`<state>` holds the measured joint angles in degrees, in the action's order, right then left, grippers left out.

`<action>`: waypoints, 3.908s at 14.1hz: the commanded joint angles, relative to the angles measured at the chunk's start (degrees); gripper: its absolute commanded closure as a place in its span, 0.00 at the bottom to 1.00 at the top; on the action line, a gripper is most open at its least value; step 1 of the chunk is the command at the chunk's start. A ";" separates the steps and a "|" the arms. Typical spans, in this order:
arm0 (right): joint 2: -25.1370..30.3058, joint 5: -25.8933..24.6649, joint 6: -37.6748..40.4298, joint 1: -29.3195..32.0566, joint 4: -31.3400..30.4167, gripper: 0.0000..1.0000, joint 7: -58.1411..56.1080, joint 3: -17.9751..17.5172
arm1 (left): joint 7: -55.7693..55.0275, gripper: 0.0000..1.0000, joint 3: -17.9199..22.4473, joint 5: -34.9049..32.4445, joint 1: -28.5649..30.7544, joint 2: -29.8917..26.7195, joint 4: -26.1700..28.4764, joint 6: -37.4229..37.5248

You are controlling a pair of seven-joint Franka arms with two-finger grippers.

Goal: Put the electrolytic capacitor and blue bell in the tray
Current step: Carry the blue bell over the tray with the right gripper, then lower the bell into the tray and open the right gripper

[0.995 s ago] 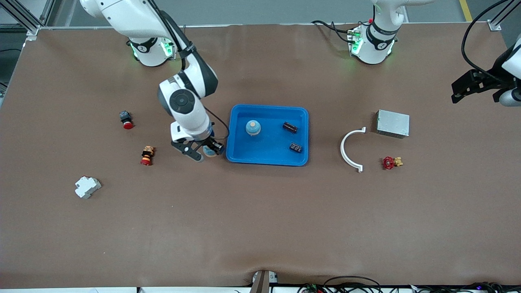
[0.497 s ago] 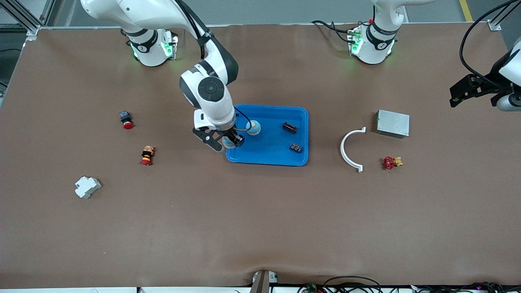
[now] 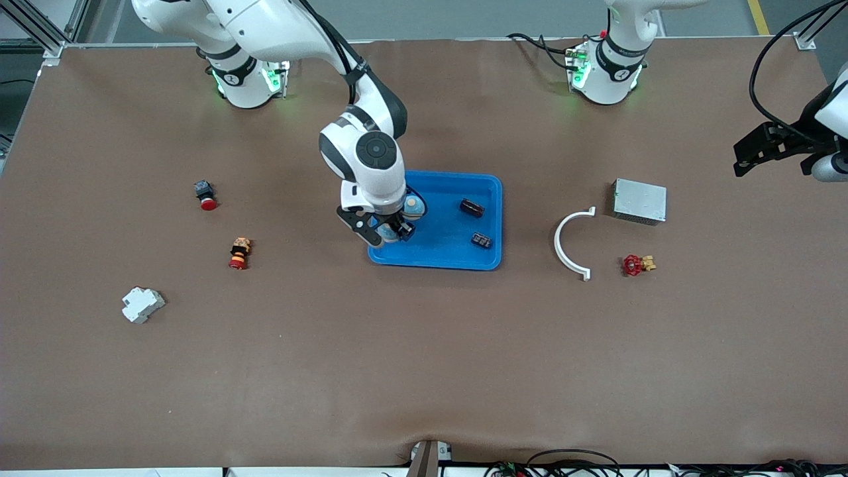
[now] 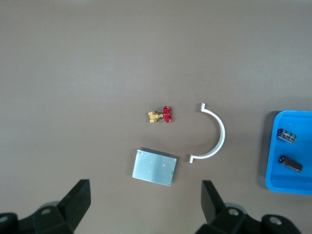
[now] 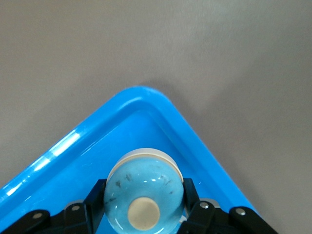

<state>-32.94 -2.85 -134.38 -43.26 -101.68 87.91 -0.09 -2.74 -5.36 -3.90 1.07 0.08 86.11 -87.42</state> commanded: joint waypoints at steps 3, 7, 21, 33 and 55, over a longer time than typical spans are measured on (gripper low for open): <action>-4.32 -2.60 -0.52 -1.65 4.83 1.00 4.82 0.71 | -1.48 0.00 0.35 1.00 -0.02 -0.61 0.12 -0.38; -5.46 -2.60 -2.37 -1.74 4.83 1.00 4.91 0.71 | -1.48 0.00 0.44 1.00 -0.02 -0.88 -0.15 -0.29; -9.24 -3.48 -4.39 -2.27 7.03 1.00 7.45 0.79 | -1.39 0.00 0.62 1.00 0.07 -1.31 -0.15 -0.29; -8.98 -4.97 -4.22 -1.83 7.03 0.00 7.54 0.79 | -0.25 0.00 0.79 0.91 0.07 -0.96 -0.32 -0.20; 4.29 -2.77 20.82 13.63 9.49 0.00 -29.96 0.35 | -0.34 0.00 0.70 0.91 0.07 -1.23 0.03 0.76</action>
<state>-30.93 -6.35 -114.89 -32.52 -90.65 62.91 1.28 -3.67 -4.93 -3.90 1.21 -0.25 85.64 -87.34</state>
